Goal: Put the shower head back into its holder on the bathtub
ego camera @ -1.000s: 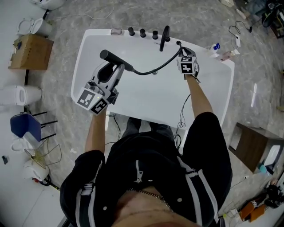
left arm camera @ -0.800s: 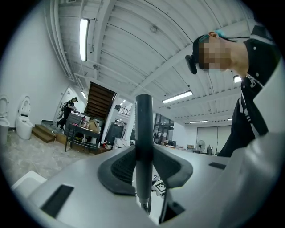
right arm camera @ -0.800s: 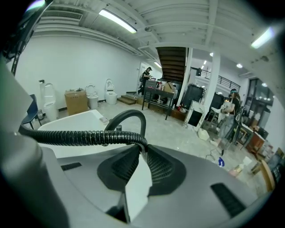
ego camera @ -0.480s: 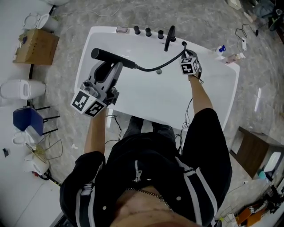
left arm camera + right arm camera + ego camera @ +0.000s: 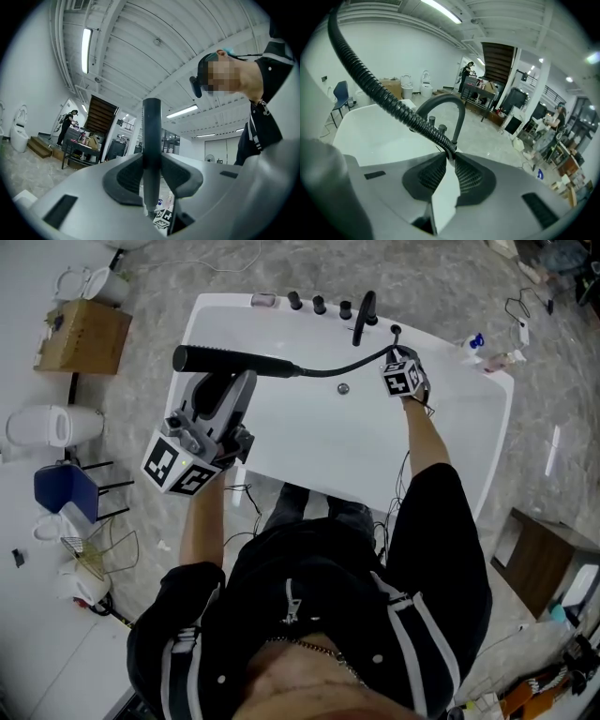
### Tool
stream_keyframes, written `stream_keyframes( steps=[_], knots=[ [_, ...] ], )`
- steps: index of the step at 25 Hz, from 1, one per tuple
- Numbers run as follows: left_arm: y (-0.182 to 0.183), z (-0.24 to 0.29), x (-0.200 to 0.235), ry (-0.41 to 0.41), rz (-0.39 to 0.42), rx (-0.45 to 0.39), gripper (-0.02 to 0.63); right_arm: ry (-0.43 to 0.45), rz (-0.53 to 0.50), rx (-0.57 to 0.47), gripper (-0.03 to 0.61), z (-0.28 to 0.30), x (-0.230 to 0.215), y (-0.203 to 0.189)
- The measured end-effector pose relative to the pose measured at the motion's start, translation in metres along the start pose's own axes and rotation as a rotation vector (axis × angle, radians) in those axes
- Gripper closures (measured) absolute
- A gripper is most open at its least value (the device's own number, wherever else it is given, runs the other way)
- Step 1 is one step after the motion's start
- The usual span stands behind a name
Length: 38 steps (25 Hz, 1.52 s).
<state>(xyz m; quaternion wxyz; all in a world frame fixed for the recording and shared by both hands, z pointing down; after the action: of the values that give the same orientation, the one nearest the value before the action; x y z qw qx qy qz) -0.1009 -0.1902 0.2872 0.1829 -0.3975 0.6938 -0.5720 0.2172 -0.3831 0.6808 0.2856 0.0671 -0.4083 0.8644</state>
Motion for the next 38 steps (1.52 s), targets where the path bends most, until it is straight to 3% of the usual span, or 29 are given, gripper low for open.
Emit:
stream_keyframes(
  steps=[4, 13, 21, 23, 32, 38],
  knots=[
    [0.008, 0.004, -0.003, -0.02, -0.002, -0.019, 0.483, 0.04, 0.08, 0.0, 0.497, -0.004, 0.005, -0.003],
    [0.013, 0.015, -0.013, -0.068, 0.007, -0.034, 0.483, 0.06, 0.091, 0.006, 0.488, -0.037, 0.007, -0.024],
    [0.017, 0.031, -0.019, -0.118, 0.022, -0.021, 0.483, 0.071, 0.311, -0.01, 0.53, -0.123, 0.041, -0.065],
    [0.016, 0.041, -0.02, -0.141, 0.03, -0.006, 0.483, 0.061, 0.376, 0.01, 0.568, -0.141, 0.049, -0.085],
    [0.026, 0.077, -0.04, -0.226, 0.1, 0.024, 0.483, -0.028, 0.525, 0.005, 0.569, -0.226, 0.062, -0.133],
    [0.027, 0.116, -0.041, -0.285, 0.124, 0.023, 0.483, -0.099, 0.567, -0.011, 0.569, -0.26, 0.051, -0.15]
  ],
)
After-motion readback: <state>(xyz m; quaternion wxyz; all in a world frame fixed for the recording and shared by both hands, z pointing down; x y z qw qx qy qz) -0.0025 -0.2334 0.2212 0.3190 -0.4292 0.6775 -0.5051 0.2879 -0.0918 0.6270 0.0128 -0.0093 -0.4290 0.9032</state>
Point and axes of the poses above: the fingertips, and each gripper's own axes: z forward along the fingers, x to its left, y out of its top, the point moved 7 cm from there along -z, backward along the fingers, and after that the axes turned 7 degrees about -y, right-handed, at the moved point
